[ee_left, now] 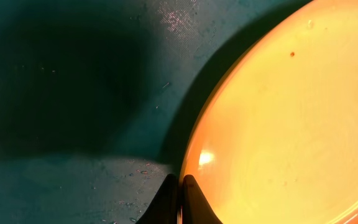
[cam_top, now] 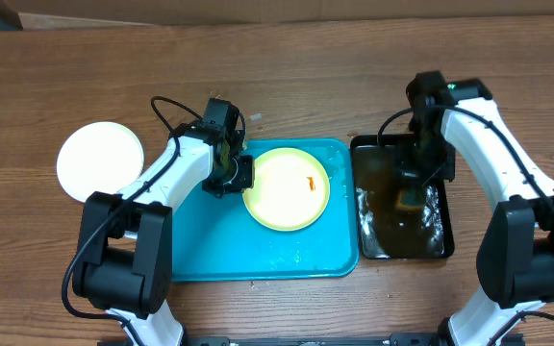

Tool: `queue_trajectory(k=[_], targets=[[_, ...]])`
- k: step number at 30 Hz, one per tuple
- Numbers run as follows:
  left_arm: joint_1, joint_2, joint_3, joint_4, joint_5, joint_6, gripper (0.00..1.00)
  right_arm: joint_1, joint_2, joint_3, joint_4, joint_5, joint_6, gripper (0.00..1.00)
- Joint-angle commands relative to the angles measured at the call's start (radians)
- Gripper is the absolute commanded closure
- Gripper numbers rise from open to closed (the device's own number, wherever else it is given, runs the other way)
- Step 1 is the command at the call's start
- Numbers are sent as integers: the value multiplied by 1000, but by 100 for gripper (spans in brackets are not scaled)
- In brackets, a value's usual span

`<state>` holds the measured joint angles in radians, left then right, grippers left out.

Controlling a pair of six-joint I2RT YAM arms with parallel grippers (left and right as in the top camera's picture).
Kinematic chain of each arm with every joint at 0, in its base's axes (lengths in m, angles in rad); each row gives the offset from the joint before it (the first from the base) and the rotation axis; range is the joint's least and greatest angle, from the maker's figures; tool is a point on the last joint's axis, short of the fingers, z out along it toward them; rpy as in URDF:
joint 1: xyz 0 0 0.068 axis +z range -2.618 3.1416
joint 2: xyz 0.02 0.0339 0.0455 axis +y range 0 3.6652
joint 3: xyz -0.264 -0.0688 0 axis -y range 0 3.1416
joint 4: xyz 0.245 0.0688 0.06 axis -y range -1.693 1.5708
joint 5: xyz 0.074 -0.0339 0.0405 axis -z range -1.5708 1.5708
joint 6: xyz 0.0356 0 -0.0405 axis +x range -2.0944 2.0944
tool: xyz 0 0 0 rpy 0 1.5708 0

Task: Clean dirty plates on tray and stack at the side
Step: 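Lift the sponge with the right gripper out of the water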

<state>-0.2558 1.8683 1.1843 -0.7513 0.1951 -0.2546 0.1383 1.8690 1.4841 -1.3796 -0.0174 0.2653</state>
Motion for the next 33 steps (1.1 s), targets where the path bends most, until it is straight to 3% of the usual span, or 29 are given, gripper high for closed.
queue_trajectory(k=[1,3,6,8,17,30,33], targets=[[-8,17,-5,-1,5,8,96,4,-16,35,1,16,19,96],[-8,17,-5,-2,5,8,94,4,-16,34,2,16,31,96],[-8,17,-5,-4,5,8,80,4,-16,31,5,15,57,96],[-8,17,-5,-7,3,9,79,4,-16,23,5,16,57,96],[-9,17,-6,-19,-15,8,87,5,-16,-32,60,21,80,96],[-14,25,-7,-15,-19,8,88,12,-16,-30,62,77,80,96],[-14,25,-10,-14,-23,7,95,12,-16,-30,66,78,79,96]])
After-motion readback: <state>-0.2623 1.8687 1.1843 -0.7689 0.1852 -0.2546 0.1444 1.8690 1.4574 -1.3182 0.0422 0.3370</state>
